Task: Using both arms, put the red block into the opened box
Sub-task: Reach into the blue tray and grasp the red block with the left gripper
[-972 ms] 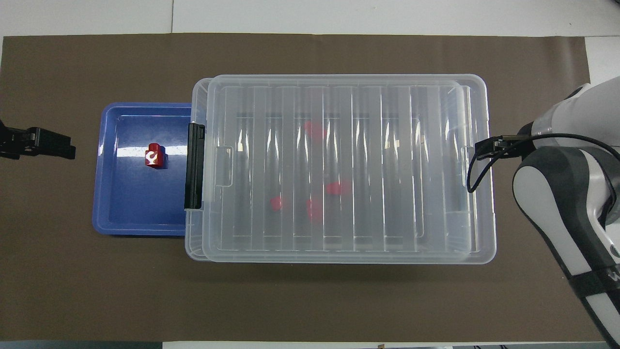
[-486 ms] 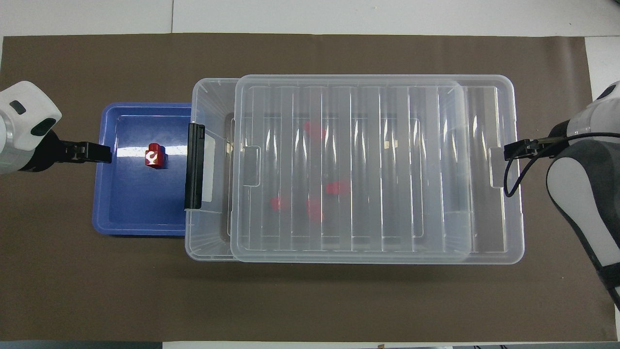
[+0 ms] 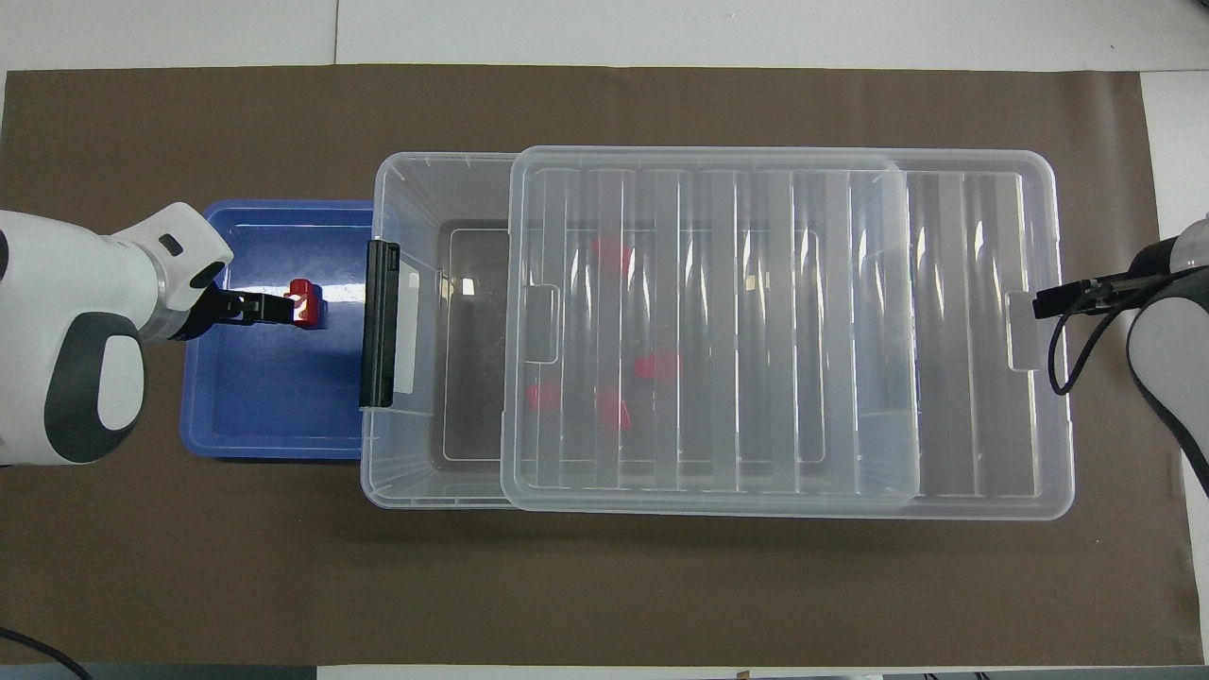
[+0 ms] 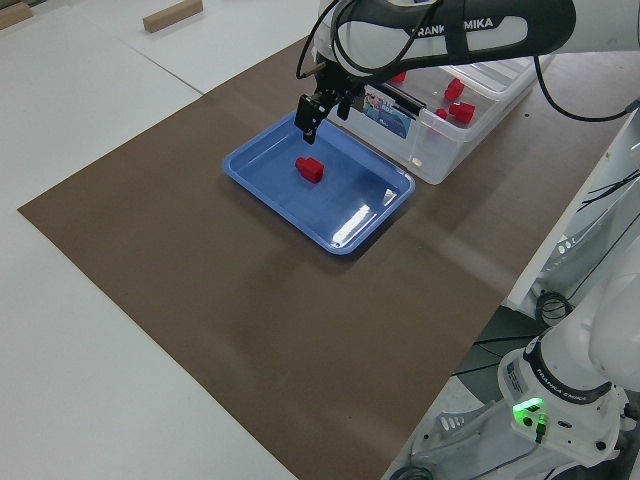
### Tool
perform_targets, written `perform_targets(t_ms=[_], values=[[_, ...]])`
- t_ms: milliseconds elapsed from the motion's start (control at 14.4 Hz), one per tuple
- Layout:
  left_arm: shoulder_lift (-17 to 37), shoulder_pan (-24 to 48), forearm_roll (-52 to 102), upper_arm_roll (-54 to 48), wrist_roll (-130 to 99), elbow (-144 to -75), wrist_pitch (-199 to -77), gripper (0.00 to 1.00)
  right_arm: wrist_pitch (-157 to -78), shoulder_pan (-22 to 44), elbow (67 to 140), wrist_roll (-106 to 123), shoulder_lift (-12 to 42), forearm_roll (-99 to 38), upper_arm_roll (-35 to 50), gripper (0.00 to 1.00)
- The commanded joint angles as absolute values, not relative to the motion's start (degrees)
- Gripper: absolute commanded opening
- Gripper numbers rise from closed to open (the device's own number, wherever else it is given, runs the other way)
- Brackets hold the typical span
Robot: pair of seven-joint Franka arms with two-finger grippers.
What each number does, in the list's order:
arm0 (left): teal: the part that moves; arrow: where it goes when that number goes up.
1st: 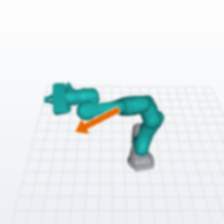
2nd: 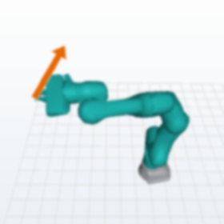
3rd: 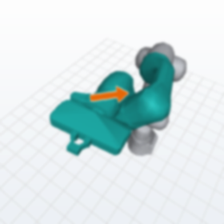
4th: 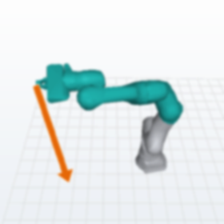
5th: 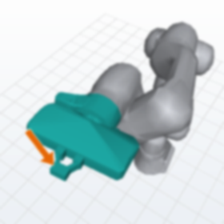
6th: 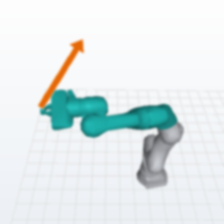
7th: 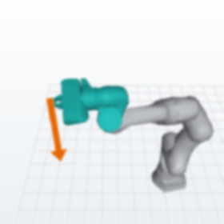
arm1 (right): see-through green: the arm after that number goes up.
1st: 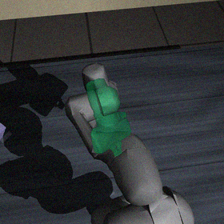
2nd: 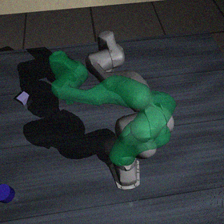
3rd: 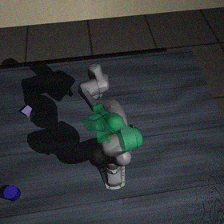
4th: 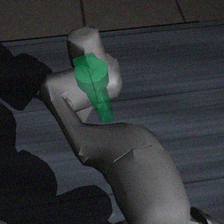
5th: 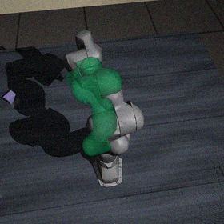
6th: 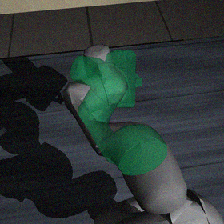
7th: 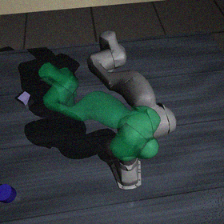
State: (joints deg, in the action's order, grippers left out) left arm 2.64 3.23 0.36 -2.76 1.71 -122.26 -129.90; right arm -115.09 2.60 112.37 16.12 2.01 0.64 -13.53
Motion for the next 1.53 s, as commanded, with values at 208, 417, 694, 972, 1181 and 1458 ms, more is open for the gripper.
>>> perform_targets(t_ms=[208,417,694,972,1181,1458], values=[[9.57,4.92,0.09,-2.11,1.93,-127.35,-145.01,0.99,-116.72,1.93,113.82,22.32,1.14,-0.09,-16.25,1.00],[10.28,4.66,0.09,-2.11,1.85,-126.92,-145.28,0.72,-116.72,1.93,113.82,23.38,1.23,-0.09,-16.70,1.00],[10.46,3.96,0.09,-1.85,1.93,-126.21,-146.95,0.00,-116.54,1.93,113.56,22.85,1.23,-0.09,-16.79,1.00],[8.62,4.04,0.09,-1.76,1.76,-126.21,-145.99,0.00,-111.47,2.02,108.30,22.41,2.55,-0.17,-16.09,1.00],[3.88,4.04,0.09,-1.76,1.76,-124.03,-137.85,0.00,-102.95,2.11,100.66,19.70,2.55,-0.18,-14.34,1.00],[-2.27,4.65,0.09,-1.85,1.76,-116.73,-121.67,0.00,-92.31,2.11,92.82,14.78,2.03,-0.18,-11.26,1.00]])
